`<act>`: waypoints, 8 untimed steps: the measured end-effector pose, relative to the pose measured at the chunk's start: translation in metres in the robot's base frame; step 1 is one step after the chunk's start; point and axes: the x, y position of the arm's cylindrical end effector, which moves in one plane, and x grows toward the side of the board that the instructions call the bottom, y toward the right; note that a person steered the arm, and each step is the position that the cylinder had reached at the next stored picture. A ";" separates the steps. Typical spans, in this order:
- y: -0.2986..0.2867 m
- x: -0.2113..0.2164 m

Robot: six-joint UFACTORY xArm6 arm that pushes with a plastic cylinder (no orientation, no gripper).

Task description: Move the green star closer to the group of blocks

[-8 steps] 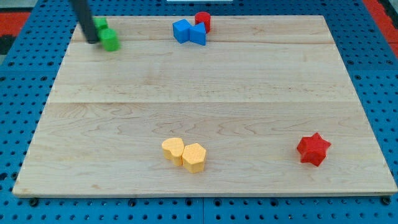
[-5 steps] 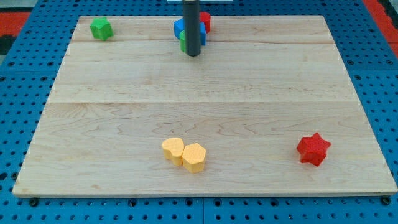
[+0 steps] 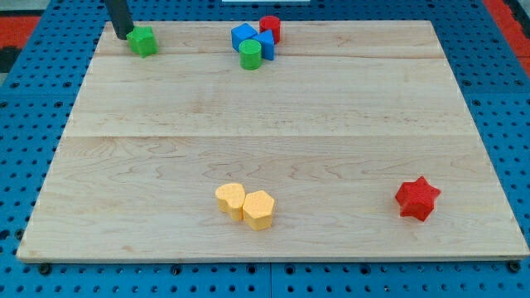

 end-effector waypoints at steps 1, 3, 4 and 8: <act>-0.028 0.015; 0.101 0.025; 0.022 -0.003; 0.045 0.056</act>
